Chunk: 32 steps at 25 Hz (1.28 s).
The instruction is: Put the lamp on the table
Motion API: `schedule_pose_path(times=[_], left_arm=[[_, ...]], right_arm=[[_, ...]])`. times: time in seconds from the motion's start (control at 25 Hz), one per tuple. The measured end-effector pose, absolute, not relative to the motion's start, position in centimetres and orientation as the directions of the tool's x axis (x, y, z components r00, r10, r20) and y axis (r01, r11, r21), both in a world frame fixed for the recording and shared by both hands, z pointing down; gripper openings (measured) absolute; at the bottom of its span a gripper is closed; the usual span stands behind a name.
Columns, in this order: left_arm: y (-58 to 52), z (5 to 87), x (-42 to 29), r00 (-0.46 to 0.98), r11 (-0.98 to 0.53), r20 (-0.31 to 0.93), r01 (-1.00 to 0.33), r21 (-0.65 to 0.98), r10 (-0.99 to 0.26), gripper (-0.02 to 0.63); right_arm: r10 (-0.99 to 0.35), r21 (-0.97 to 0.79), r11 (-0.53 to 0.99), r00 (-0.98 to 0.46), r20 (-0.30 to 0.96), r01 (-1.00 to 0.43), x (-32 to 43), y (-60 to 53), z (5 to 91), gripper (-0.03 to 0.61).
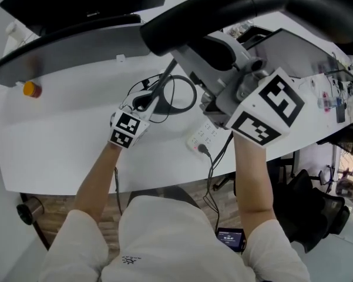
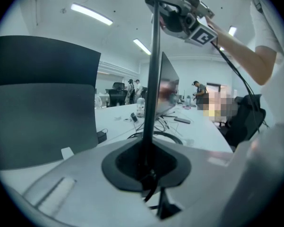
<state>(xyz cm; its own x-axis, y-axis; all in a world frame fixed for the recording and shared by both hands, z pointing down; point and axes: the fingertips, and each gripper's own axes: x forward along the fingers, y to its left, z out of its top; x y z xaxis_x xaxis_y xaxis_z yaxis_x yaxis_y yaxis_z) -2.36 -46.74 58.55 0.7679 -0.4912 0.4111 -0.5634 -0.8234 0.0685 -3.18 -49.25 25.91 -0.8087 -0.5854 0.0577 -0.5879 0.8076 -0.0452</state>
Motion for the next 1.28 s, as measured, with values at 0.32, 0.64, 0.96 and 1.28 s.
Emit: schedule_pose_path(times=[0.32, 0.64, 0.96, 1.28], left_arm=[[-50.5, 60.7, -3.4, 0.761, -0.829, 0.425, -0.558, 0.043, -0.49, 0.026], [-53.3, 63.0, -4.1, 0.761, -0.835, 0.434, -0.549, 0.036, -0.482, 0.026], [-54.1, 64.1, -4.1, 0.77, -0.842, 0.439, -0.537, 0.055, -0.463, 0.026], [-55.2, 65.6, -4.5, 0.775, -0.851, 0.453, -0.521, 0.063, -0.441, 0.027]], right_arm=[[-0.6, -0.048, 0.796, -0.796, 0.08, -0.604, -3.3, -52.2, 28.1, 0.032], [-0.616, -0.053, 0.781, -0.781, 0.105, -0.623, -3.7, -54.7, 30.5, 0.031], [-0.62, -0.058, 0.776, -0.776, 0.115, -0.628, -3.9, -56.0, 31.6, 0.031], [-0.628, -0.067, 0.767, -0.768, 0.128, -0.638, -4.1, -57.3, 33.1, 0.031]])
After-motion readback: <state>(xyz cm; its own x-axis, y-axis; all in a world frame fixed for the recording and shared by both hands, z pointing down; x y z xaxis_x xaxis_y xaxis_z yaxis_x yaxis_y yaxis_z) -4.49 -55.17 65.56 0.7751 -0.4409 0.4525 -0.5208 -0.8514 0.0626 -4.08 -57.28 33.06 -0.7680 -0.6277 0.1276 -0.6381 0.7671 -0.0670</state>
